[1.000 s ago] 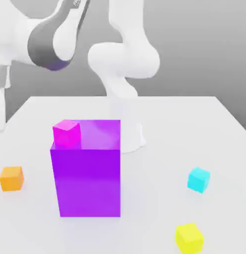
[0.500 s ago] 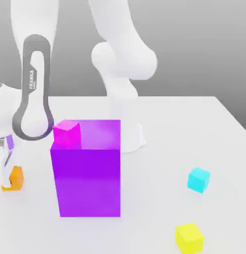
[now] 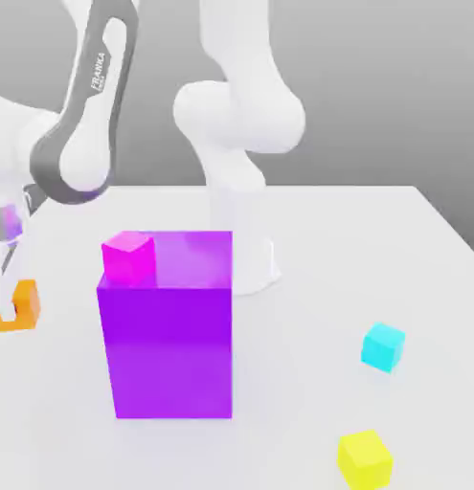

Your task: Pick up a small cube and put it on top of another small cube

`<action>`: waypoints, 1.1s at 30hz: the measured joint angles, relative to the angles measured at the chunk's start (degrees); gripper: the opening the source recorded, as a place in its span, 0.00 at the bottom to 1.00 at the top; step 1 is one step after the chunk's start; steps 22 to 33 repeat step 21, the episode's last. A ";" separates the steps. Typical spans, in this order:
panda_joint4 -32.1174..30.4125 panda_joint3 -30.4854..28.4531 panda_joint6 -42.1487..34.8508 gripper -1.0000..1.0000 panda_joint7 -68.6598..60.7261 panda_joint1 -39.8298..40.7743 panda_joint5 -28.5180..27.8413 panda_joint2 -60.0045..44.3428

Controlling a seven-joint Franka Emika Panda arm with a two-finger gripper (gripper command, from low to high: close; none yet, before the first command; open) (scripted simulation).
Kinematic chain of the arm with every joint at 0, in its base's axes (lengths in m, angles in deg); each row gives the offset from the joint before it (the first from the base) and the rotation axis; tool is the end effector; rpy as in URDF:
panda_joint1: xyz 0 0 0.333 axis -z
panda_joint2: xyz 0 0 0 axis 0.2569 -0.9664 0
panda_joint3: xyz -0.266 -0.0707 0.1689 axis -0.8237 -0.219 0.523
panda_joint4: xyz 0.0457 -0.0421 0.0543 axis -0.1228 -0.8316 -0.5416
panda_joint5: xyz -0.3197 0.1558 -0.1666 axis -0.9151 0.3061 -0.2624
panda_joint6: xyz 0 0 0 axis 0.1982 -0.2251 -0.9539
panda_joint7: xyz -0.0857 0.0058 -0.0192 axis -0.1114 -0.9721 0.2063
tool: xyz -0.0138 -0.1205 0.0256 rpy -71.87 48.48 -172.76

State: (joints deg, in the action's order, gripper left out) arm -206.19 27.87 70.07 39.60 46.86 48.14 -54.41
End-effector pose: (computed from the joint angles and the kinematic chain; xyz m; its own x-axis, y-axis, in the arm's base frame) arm 0.3149 -0.2977 0.2671 -0.5144 -0.8572 -0.0229 -0.8574 0.5147 -0.0061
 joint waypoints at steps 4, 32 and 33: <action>1.21 3.62 -9.47 0.00 3.43 -2.01 -0.94 8.34; -2.09 13.83 -23.28 1.00 9.26 -8.63 0.67 25.32; -2.09 13.83 -23.28 1.00 9.26 -8.63 0.67 25.32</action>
